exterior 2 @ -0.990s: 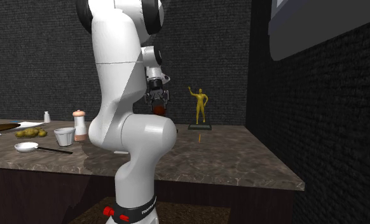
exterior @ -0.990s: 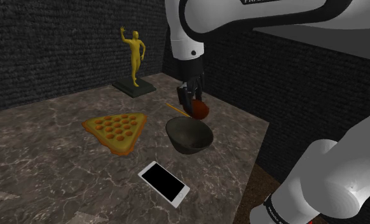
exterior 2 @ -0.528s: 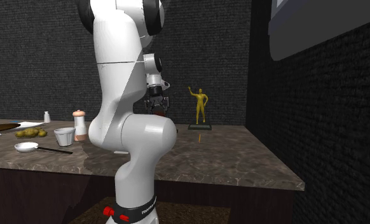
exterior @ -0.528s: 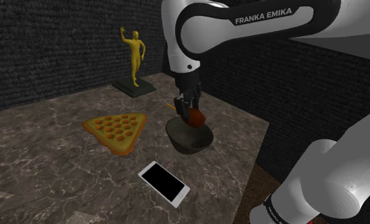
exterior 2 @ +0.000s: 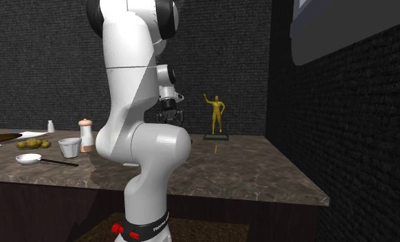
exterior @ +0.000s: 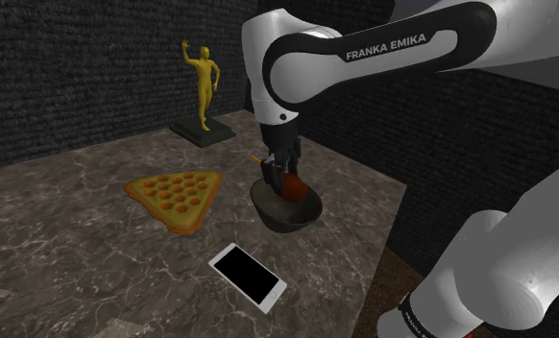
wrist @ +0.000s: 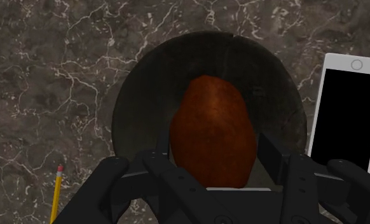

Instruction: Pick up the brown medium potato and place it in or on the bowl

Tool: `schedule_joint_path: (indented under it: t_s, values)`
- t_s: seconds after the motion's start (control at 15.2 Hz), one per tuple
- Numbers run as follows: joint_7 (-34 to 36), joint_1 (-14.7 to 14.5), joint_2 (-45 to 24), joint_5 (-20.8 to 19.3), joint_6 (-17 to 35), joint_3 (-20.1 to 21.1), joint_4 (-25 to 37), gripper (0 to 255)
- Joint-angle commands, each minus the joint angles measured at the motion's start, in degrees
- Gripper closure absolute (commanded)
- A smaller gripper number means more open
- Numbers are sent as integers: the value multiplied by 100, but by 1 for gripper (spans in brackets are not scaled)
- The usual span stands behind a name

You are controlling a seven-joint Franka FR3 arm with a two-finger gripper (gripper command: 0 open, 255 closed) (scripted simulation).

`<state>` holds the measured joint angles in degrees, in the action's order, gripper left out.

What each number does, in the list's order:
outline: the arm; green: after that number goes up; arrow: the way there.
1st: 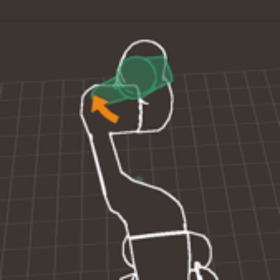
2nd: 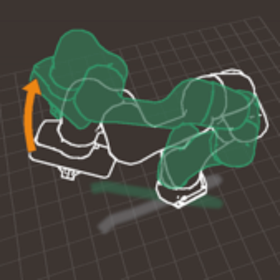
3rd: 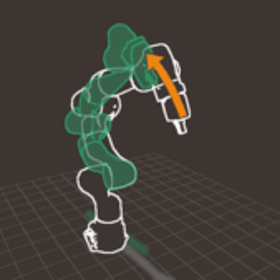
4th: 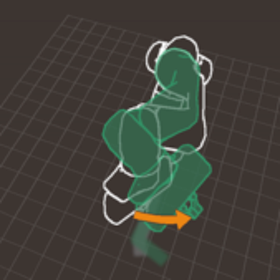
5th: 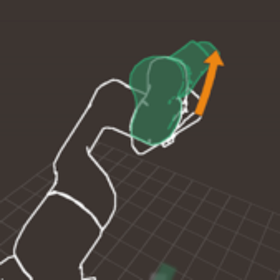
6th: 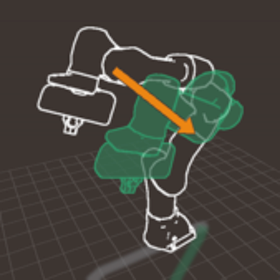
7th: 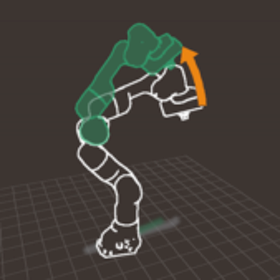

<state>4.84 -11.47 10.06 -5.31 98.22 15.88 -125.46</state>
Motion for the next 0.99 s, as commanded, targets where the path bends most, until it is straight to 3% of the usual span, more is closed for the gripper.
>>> schedule_joint_path:
  t_s: [0.0,0.2,0.26,0.59,0.92]
  values:
    - [3,-1,0,0,9,1,-7,255]
    - [3,-1,0,0,9,1,-7,255]
    - [3,-1,0,0,9,1,-7,0]
    - [3,-1,0,0,9,1,-7,0]
    - [16,-25,-119,5,-709,48,819,0]
